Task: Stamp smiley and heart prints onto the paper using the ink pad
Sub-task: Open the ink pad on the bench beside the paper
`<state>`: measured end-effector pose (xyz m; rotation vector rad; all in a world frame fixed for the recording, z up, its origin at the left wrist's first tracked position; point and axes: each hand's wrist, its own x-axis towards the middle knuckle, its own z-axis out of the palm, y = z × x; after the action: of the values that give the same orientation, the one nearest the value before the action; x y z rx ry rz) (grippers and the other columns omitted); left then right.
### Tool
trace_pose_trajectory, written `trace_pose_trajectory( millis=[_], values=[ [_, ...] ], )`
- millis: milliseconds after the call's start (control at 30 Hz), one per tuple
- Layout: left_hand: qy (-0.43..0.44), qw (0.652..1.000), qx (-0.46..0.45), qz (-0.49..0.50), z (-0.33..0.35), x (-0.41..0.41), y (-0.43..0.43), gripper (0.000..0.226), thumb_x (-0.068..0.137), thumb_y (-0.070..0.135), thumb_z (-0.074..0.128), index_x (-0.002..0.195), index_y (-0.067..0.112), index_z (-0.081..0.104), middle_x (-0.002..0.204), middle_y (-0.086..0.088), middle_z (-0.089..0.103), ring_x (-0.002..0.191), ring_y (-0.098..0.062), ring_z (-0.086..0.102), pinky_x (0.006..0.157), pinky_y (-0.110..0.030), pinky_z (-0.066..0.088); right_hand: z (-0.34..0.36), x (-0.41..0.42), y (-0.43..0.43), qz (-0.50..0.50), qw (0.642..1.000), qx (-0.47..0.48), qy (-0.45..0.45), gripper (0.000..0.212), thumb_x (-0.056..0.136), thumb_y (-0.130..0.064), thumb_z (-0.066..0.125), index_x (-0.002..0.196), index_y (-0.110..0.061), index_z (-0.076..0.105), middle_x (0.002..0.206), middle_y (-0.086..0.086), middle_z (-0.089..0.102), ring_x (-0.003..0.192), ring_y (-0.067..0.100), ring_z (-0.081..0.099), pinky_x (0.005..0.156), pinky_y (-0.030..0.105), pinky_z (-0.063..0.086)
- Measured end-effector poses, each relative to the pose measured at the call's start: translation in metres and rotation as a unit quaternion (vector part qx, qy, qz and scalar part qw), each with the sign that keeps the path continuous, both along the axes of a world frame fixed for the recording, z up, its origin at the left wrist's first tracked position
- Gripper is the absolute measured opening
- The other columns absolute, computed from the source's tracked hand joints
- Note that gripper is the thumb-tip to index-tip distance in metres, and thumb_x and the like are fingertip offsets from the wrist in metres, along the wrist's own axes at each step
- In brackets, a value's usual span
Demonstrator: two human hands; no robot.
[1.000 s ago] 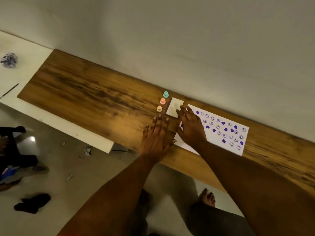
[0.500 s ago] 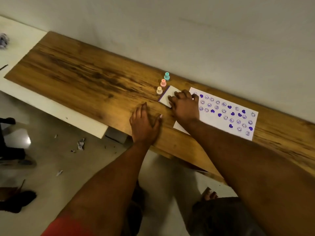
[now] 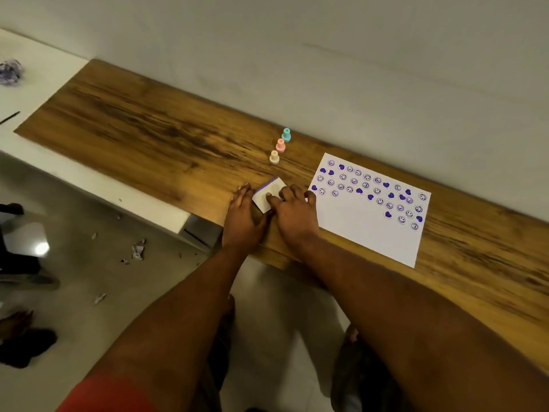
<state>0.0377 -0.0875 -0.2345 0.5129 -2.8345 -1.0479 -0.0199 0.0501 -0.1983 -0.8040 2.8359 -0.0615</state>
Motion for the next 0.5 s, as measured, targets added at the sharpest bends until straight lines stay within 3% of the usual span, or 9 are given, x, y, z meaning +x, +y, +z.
trace_pose_trajectory(
  millis=[167,267,400,500],
  values=[
    [-0.038,0.998,-0.047,-0.035,-0.002,0.010,-0.016,0.081,0.092,0.069,0.062,0.158,0.027,0.041,0.173,0.000,0.023,0.162,-0.024,0.006,0.127,-0.054,-0.005,0.000,0.002,0.010,0.059,0.998,0.022,0.015,0.056,0.098,-0.035,0.064,0.150,-0.030,0.047,0.150,0.009,0.048,0.143,0.033,0.038,0.117,0.052,0.026],
    [-0.036,0.999,-0.011,-0.036,0.000,0.011,-0.019,0.083,0.087,0.068,0.070,0.154,0.026,0.045,0.174,-0.002,0.021,0.162,-0.024,0.004,0.128,-0.056,-0.005,-0.002,-0.001,0.014,0.080,0.997,0.008,0.008,0.051,0.100,-0.038,0.061,0.148,-0.031,0.049,0.150,0.009,0.046,0.144,0.031,0.035,0.118,0.050,0.026],
    [-0.031,0.999,0.007,-0.019,-0.001,0.013,-0.021,0.082,0.084,0.062,0.078,0.148,0.019,0.050,0.174,-0.005,0.019,0.162,-0.023,0.005,0.129,-0.052,-0.003,-0.003,-0.011,0.020,0.099,0.993,-0.050,-0.039,0.046,0.104,-0.045,0.050,0.147,-0.030,0.049,0.165,0.005,0.028,0.155,0.028,0.016,0.123,0.050,0.020],
    [-0.040,0.999,0.017,-0.025,-0.002,0.012,-0.023,0.077,0.083,0.058,0.080,0.144,0.021,0.052,0.175,-0.004,0.016,0.162,-0.022,0.003,0.127,-0.050,-0.005,-0.003,-0.018,0.021,0.135,0.988,-0.057,-0.051,0.045,0.106,-0.041,0.047,0.147,-0.024,0.046,0.165,0.005,0.032,0.155,0.026,0.019,0.123,0.047,0.019]
  ],
)
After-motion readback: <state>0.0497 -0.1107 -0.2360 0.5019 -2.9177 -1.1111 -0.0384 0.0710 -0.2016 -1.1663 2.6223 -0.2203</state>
